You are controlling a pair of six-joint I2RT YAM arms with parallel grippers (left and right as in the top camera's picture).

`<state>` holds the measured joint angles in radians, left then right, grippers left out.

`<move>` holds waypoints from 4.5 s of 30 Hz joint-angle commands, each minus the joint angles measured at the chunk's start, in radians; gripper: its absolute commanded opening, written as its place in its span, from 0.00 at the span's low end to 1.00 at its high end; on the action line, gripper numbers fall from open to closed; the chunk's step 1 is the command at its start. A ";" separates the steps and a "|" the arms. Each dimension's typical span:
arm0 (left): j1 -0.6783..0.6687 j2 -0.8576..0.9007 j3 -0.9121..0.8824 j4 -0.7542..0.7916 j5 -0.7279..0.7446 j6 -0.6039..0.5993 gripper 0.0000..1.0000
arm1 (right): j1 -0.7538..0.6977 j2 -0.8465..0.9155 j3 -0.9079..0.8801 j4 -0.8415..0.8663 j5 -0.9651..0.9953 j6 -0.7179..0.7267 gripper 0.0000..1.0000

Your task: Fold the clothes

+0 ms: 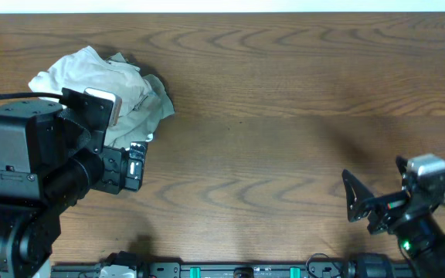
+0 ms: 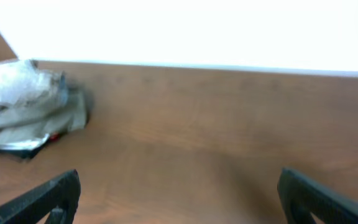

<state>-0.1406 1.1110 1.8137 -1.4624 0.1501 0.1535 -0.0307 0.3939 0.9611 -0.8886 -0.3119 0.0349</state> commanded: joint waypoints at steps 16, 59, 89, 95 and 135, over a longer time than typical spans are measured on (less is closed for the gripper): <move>-0.005 0.001 -0.003 -0.003 -0.005 -0.010 0.98 | -0.004 -0.389 -0.610 0.314 0.049 -0.029 0.99; -0.005 -0.032 -0.003 -0.023 0.000 -0.055 0.98 | -0.001 -0.388 -0.831 0.432 0.043 -0.029 0.99; 0.209 -0.923 -0.874 0.616 0.007 0.036 0.98 | -0.001 -0.385 -0.831 0.432 0.043 -0.029 0.99; 0.209 -1.044 -1.182 0.883 0.029 0.036 0.98 | -0.001 -0.385 -0.831 0.432 0.043 -0.029 0.99; 0.175 -1.107 -1.810 1.481 0.077 0.033 0.98 | -0.001 -0.385 -0.831 0.432 0.043 -0.029 0.99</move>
<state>0.0380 0.0109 0.0059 0.0559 0.2111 0.1841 -0.0341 0.0128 0.1337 -0.4580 -0.2710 0.0170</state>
